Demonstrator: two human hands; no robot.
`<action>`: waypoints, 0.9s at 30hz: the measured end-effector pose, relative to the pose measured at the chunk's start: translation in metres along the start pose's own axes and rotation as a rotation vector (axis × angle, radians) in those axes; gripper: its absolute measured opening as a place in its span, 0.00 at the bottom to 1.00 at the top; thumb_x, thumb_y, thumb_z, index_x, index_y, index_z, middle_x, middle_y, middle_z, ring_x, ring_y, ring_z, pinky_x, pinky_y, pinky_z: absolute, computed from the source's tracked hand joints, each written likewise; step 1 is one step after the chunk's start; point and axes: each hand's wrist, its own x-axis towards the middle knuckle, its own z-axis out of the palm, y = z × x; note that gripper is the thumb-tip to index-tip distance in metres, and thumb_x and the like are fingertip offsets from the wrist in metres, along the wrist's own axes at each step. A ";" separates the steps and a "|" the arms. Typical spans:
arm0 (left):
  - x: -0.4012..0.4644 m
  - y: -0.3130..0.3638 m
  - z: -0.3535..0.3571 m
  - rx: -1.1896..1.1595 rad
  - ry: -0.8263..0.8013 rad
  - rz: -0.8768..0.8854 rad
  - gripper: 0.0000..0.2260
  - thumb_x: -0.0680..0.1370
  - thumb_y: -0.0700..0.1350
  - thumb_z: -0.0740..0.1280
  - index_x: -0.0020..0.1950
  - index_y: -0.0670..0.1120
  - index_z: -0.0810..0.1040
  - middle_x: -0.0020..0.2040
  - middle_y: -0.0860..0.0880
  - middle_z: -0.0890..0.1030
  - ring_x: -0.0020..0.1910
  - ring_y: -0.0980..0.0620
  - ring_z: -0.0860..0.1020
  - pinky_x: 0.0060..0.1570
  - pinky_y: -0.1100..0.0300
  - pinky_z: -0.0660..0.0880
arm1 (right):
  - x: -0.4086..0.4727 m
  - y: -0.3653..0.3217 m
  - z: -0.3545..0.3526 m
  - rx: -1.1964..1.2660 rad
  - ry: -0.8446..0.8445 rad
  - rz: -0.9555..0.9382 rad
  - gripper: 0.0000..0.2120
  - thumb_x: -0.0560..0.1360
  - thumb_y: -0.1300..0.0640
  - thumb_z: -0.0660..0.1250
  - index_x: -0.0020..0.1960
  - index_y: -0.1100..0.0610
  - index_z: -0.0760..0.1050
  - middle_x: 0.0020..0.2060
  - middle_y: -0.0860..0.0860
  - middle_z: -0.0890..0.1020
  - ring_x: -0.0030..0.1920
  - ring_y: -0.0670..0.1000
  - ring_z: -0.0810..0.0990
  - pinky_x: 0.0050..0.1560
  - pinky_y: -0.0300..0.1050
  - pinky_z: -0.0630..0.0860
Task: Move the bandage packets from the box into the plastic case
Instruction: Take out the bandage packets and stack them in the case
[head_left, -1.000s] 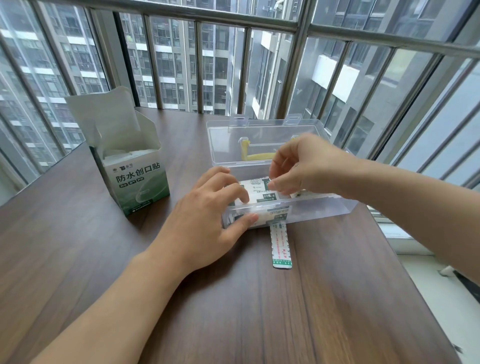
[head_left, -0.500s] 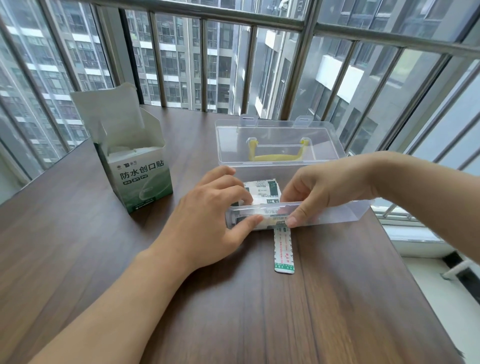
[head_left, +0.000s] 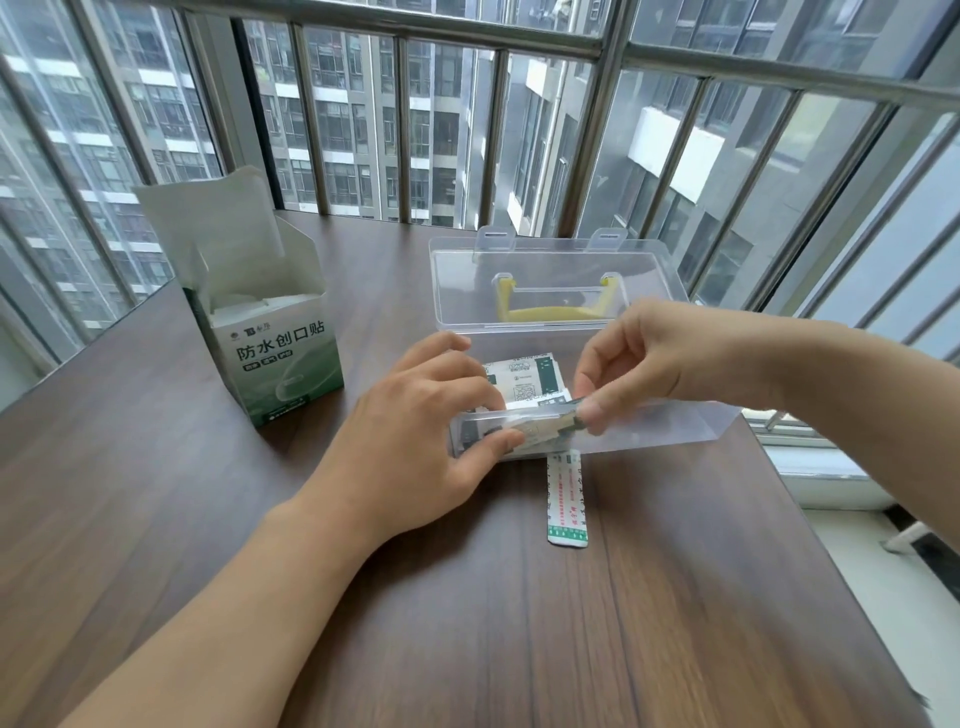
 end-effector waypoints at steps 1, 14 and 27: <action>0.000 0.000 0.000 0.000 0.000 0.001 0.16 0.74 0.61 0.67 0.49 0.50 0.84 0.50 0.57 0.80 0.66 0.54 0.71 0.62 0.61 0.71 | -0.002 0.000 -0.003 0.040 0.030 -0.003 0.15 0.59 0.49 0.79 0.41 0.57 0.85 0.39 0.57 0.86 0.40 0.47 0.81 0.46 0.39 0.77; 0.000 0.007 -0.005 -0.068 -0.026 -0.037 0.18 0.73 0.55 0.72 0.59 0.49 0.75 0.55 0.55 0.77 0.64 0.57 0.72 0.61 0.73 0.64 | 0.022 -0.016 0.013 -0.051 0.271 0.168 0.10 0.69 0.54 0.80 0.43 0.61 0.85 0.29 0.51 0.83 0.28 0.44 0.80 0.29 0.34 0.74; -0.001 0.004 -0.002 -0.029 -0.025 -0.025 0.13 0.73 0.58 0.70 0.48 0.50 0.80 0.53 0.57 0.79 0.69 0.57 0.69 0.64 0.65 0.68 | 0.024 -0.025 0.025 -0.220 0.276 0.215 0.11 0.72 0.54 0.78 0.43 0.55 0.77 0.36 0.52 0.83 0.33 0.49 0.85 0.43 0.42 0.83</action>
